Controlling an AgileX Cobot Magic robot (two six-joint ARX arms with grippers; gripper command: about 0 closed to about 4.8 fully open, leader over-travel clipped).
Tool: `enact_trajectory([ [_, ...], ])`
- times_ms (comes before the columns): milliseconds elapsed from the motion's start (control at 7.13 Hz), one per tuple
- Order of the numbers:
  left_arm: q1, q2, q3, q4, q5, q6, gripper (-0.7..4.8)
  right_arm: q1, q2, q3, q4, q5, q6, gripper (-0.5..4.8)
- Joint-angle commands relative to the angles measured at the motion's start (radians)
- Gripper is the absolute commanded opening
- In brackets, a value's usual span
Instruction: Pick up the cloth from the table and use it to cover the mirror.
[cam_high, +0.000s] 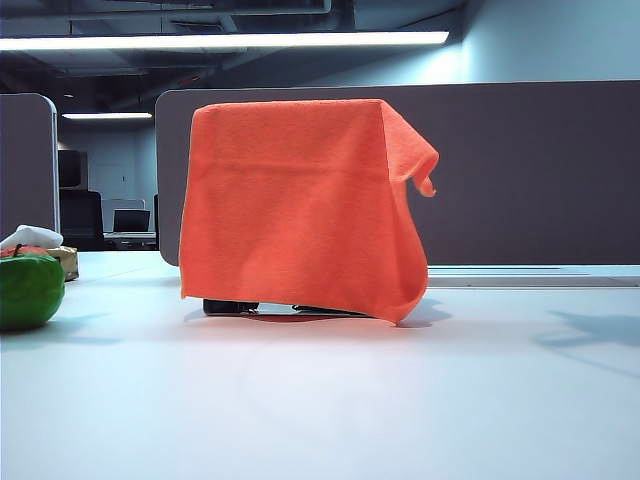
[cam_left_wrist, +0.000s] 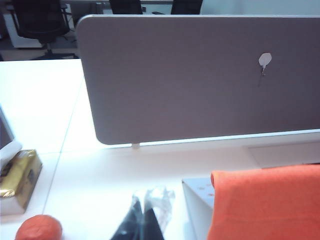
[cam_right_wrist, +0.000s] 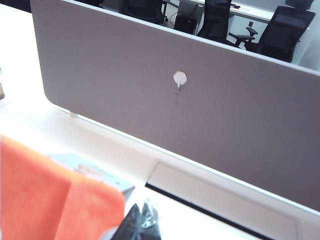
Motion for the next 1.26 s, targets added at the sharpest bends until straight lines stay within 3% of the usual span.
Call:
enact_trajectory([
  [140,0.0,-0.225,-0.12,-0.175,-0.005,-0.014,-0.06,0.0,-0.347,-0.333,0.067,0.004,0.016,-0.01],
  [701,0.0,-0.542,-0.329,-0.286,-0.068,-0.045,-0.06,0.0,-0.633,-0.554,0.064,0.082,0.041,-0.01],
  [841,0.0,-0.736,-0.413,-0.336,-0.077,-0.044,-0.05,0.0,-0.764,-0.657,0.059,0.086,0.041,-0.01],
  [981,0.0,-0.965,-0.481,-0.463,-0.092,-0.044,-0.05,0.001,-0.986,-0.906,0.104,0.078,0.116,-0.01],
  [1261,0.0,-0.967,-0.48,-0.501,-0.109,-0.046,-0.05,-0.026,-1.065,-1.059,0.249,0.15,0.079,-0.01],
])
